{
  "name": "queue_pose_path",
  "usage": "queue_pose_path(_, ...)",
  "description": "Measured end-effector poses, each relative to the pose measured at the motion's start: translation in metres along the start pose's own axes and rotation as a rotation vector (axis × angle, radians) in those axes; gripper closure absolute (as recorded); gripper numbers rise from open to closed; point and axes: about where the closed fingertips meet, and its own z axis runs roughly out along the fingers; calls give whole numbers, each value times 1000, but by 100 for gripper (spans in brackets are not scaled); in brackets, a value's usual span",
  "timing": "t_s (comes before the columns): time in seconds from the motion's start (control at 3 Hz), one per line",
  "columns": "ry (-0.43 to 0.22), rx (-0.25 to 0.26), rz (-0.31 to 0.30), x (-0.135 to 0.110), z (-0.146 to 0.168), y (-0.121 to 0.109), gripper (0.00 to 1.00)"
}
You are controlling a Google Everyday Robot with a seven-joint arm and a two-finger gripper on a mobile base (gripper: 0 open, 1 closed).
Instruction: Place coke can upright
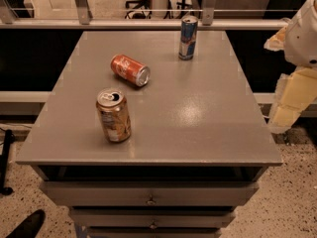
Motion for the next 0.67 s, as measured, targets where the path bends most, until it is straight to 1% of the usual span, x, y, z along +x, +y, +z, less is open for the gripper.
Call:
queue_pose_path(0.33,0,0,0,0,0,0,0)
queue_pose_path(0.67,-33,-6,-27,-42,22,-27,0)
